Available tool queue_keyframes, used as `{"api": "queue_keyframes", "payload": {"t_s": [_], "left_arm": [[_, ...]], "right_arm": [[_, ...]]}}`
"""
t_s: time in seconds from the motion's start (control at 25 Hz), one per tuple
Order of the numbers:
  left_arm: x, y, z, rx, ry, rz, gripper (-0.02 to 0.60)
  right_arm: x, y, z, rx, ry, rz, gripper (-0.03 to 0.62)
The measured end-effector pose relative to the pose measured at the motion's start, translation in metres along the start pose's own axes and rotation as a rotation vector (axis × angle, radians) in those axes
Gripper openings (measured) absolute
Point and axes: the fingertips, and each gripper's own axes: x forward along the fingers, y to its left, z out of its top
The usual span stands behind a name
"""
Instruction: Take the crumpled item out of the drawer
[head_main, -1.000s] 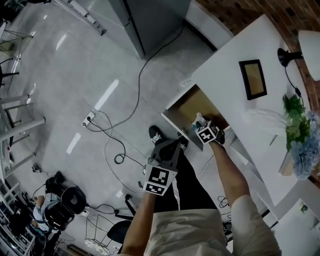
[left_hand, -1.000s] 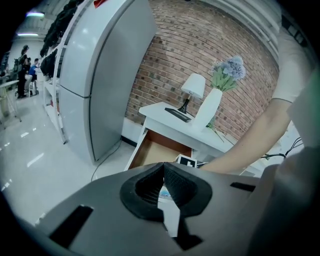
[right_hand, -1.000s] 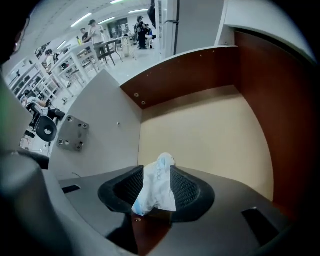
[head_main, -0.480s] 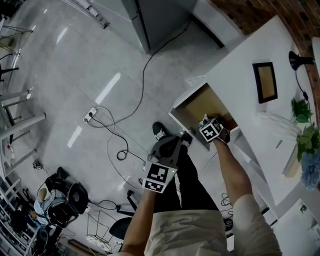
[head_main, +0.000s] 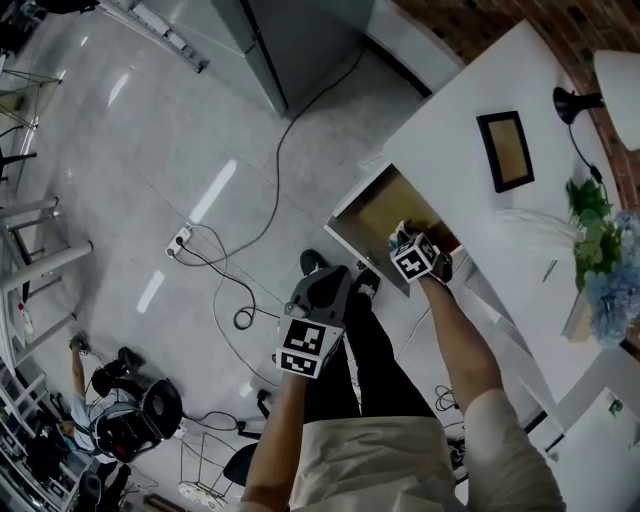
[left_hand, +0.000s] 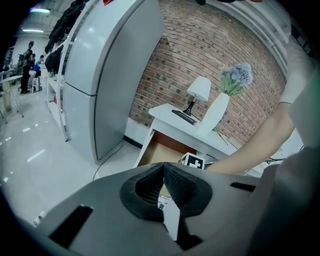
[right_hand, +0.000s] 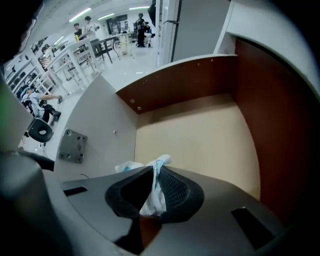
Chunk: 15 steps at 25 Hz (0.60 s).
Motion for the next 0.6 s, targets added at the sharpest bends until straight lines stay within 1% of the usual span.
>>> {"api": "queue_keyframes", "payload": {"t_s": [0.24,0.6], "left_arm": [[-0.001,-0.02,0.012,0.044,-0.016,-0.005,0.017],[-0.006,-0.055,0.019,0.084,-0.015,-0.001,0.017]], "right_arm": [[-0.036,-0.007,0.024,0.051,-0.11,-0.022,0.067],[-0.1,0.006,0.026,0.118,-0.235,-0.038,0.067]]}}
